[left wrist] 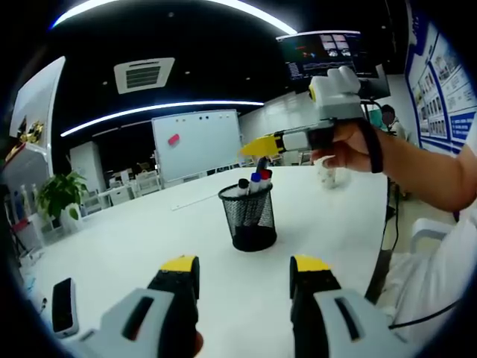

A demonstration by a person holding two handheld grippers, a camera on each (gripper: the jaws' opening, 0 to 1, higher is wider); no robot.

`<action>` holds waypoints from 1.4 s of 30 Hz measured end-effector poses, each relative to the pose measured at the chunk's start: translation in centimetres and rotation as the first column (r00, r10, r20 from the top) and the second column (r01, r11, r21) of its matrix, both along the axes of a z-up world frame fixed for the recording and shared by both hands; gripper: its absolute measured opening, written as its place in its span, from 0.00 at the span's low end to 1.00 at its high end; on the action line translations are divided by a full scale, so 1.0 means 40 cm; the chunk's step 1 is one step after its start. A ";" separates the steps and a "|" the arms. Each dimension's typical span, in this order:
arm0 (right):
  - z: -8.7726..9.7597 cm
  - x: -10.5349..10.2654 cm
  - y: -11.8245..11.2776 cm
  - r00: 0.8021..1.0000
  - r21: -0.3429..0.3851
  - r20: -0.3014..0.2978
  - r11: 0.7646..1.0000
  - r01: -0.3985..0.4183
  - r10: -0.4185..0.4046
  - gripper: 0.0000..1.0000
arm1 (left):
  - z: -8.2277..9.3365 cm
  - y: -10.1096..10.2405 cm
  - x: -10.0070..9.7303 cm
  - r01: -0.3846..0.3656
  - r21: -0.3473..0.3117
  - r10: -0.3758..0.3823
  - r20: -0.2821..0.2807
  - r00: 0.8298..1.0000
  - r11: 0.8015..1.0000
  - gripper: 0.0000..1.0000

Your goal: Place the scattered laser pointers and whiteboard markers into the pen holder and stack the scattered paper cups together

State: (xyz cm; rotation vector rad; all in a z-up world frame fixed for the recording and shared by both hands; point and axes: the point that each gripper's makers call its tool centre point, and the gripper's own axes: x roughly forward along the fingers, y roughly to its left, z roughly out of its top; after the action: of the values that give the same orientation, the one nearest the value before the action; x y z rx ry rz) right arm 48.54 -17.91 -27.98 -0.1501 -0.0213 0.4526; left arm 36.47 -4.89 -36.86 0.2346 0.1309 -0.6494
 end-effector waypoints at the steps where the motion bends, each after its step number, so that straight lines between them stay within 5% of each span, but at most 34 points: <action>1: 0.002 0.000 -0.007 1.000 0.003 0.002 1.000 0.004 -0.004 0.33 | 0.000 0.001 0.000 -0.001 0.000 0.001 0.000 1.000 1.000 0.50; 42: -0.029 0.012 -0.196 0.992 -0.026 -0.012 0.991 0.128 -0.128 0.33 | -0.005 -0.002 -0.001 -0.002 -0.001 0.002 -0.005 1.000 1.000 0.50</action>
State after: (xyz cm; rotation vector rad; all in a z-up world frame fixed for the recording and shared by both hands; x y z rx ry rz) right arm 49.00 -25.75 -29.14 -0.1719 0.0069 0.3261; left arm 36.45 -4.98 -37.05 0.2320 0.1356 -0.6478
